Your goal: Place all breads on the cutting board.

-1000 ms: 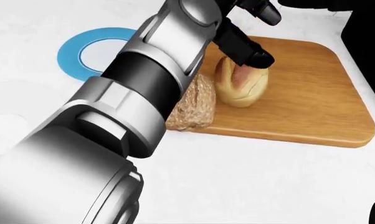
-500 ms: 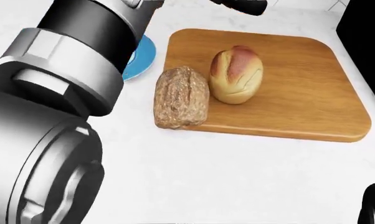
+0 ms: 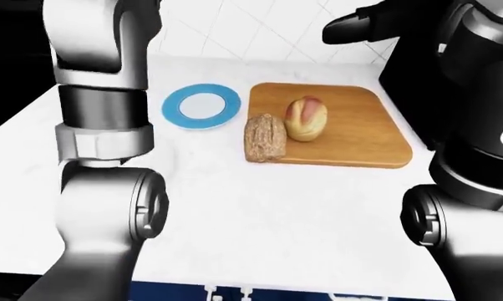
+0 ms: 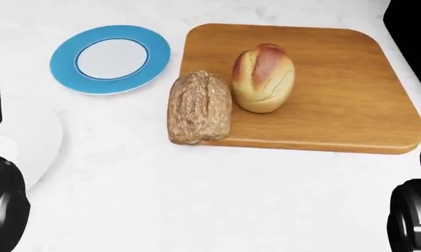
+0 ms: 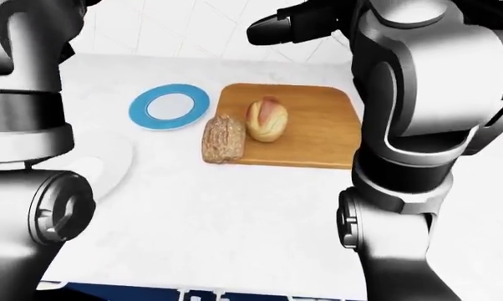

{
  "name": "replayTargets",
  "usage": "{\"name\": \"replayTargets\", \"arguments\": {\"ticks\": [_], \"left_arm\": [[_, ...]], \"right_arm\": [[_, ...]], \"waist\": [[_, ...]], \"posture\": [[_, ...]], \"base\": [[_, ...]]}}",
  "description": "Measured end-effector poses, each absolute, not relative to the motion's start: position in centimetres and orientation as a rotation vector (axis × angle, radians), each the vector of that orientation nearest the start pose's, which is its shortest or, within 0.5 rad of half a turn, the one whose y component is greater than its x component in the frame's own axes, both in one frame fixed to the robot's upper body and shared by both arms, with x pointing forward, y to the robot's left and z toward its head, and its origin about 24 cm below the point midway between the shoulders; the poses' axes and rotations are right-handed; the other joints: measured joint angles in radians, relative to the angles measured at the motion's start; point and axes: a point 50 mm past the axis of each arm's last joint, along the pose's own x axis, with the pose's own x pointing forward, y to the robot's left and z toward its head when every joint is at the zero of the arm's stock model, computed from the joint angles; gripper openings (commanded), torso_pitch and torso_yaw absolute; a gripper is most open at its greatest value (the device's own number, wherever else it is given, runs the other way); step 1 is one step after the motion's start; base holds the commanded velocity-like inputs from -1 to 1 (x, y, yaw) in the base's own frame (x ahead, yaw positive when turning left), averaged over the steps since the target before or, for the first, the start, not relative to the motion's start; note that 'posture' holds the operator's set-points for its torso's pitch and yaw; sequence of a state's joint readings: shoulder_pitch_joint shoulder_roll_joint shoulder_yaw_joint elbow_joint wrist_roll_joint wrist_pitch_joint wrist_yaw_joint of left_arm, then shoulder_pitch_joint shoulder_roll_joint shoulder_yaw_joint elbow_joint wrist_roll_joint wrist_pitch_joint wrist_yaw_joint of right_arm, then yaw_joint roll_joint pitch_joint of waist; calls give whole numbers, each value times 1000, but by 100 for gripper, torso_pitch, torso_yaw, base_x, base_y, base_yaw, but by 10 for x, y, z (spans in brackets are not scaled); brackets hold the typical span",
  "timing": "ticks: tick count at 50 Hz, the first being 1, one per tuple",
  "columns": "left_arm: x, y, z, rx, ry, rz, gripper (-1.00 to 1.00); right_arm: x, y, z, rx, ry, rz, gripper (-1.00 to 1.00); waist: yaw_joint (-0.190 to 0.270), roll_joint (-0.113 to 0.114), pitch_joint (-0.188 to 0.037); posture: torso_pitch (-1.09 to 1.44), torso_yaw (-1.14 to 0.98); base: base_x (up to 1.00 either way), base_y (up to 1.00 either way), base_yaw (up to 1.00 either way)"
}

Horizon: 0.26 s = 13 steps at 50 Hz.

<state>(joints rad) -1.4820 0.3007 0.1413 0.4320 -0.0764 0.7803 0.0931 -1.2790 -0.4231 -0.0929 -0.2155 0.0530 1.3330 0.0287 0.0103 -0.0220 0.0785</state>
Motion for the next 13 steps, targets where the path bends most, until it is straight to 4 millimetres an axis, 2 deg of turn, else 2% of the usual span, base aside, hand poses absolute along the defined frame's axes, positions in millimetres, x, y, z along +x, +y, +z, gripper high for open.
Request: {"name": "replayTargets", "arguments": {"ticks": [3, 8, 13], "left_arm": [[353, 139, 396, 68, -318, 50, 100], [324, 139, 405, 43, -392, 49, 100], [299, 137, 411, 67, -480, 51, 100]], "right_arm": [[296, -155, 374, -277, -216, -63, 100], [268, -144, 393, -325, -355, -32, 100], [252, -144, 402, -326, -420, -43, 100]], "waist": [[-2, 6, 4], [-4, 17, 6], [-11, 15, 5]], "posture": [[0, 0], [0, 0], [0, 0]], "base": [[0, 0, 0], [0, 0, 0], [0, 0, 0]]}}
